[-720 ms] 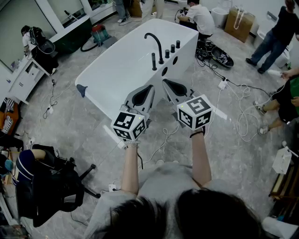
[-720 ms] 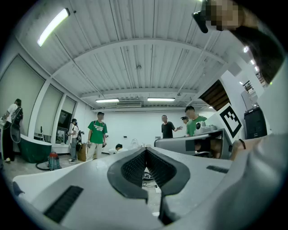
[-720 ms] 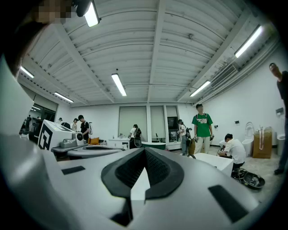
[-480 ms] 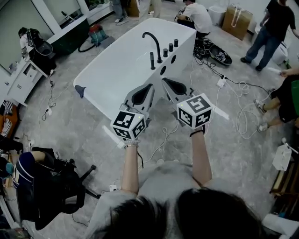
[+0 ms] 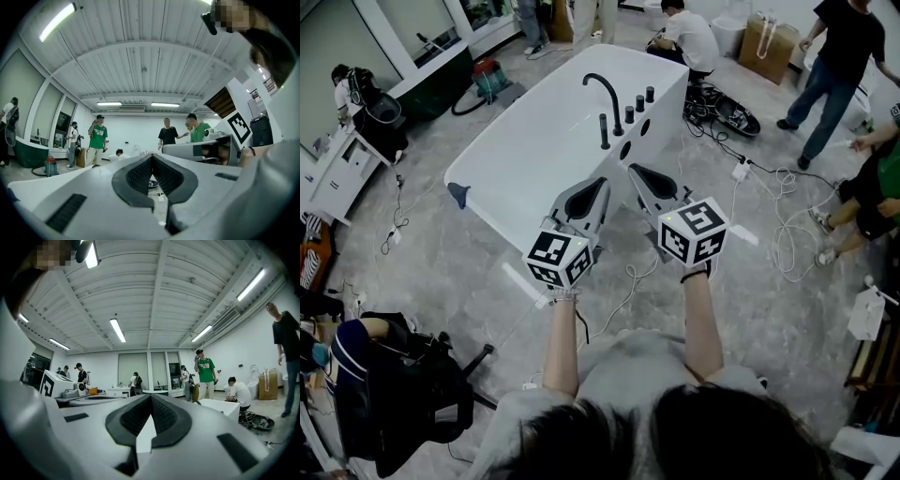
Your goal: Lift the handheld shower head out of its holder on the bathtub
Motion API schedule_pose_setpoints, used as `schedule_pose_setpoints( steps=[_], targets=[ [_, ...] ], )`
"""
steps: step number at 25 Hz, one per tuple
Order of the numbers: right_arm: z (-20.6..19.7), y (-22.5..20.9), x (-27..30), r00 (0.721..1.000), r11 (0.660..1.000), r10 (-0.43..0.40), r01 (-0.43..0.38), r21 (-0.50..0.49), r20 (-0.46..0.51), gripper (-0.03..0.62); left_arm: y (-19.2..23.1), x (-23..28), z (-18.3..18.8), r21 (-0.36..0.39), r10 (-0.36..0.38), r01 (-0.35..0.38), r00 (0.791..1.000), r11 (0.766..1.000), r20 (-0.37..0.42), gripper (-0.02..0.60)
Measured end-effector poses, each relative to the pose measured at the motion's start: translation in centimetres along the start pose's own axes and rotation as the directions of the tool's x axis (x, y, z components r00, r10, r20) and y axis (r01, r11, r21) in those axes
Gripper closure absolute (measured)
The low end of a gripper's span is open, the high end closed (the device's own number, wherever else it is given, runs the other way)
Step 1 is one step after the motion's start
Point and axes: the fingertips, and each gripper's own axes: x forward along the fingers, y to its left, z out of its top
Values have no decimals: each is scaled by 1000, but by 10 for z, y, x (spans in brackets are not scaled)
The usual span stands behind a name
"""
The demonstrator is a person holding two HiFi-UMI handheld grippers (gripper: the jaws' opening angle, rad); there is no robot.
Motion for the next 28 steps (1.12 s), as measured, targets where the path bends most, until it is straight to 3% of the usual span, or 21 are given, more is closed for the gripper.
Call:
schedule_pose_setpoints(
  steps=[8,28],
  targets=[
    [-20,-20,8,999,999,-39,39,20,-18,595,14,8,-19,-12,1,-1,1000,1000,-28,575],
    [-15,-143,98,990,993,107,-111,-45,-88,595,78,146,-31,-48,116,-116,993,992,-8,575]
  ],
)
